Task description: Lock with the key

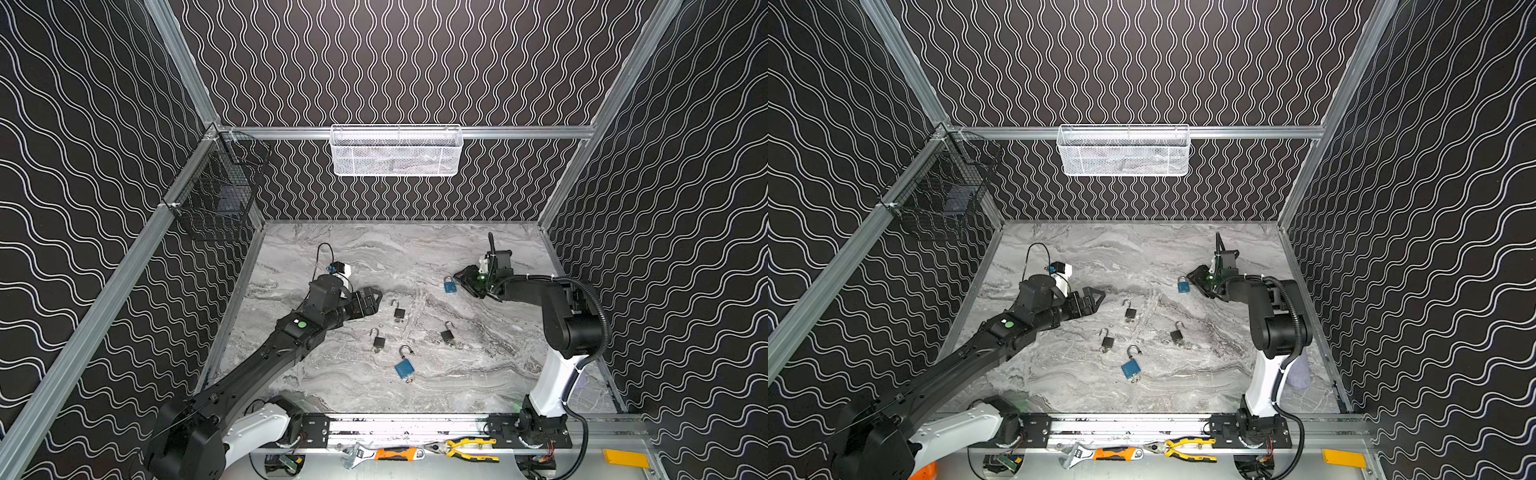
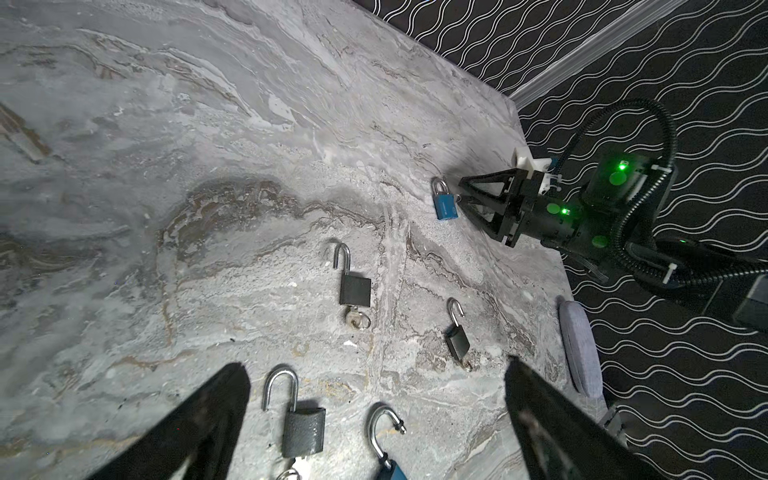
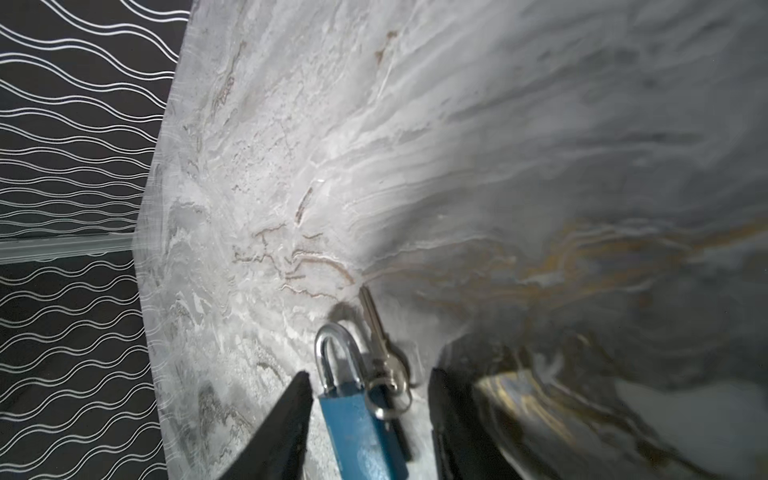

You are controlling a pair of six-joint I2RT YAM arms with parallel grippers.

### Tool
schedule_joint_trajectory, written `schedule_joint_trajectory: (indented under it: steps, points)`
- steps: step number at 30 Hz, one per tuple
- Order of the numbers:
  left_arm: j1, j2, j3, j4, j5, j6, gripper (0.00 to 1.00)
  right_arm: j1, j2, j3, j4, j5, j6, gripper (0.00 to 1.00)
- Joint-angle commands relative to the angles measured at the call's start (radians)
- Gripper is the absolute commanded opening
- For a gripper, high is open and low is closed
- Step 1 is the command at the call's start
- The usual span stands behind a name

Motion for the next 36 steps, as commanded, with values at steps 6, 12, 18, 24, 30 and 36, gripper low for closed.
schedule_joint_trajectory:
  steps: [6,12,18,24,30,36]
  points:
    - [0.000,-0.048,0.031,-0.076,-0.047,0.034,0.99,0.003,-0.073,-0.007,-0.144,0.098,-0.038,0.59]
    - [0.001,-0.040,0.063,-0.209,-0.079,0.046,0.99,0.005,-0.198,-0.015,-0.234,0.131,-0.108,0.73]
    - [0.000,-0.102,0.024,-0.276,-0.095,0.020,0.99,0.012,-0.339,-0.064,-0.318,0.164,-0.173,0.97]
    - [0.000,-0.158,-0.016,-0.308,-0.100,-0.016,0.99,0.017,-0.500,-0.135,-0.373,0.179,-0.182,1.00]
    - [0.001,-0.186,-0.003,-0.392,-0.167,-0.027,0.99,0.052,-0.645,-0.192,-0.469,0.188,-0.180,1.00]
    - [0.001,-0.171,-0.021,-0.419,-0.206,-0.061,0.99,0.141,-0.738,-0.224,-0.587,0.197,-0.192,1.00]
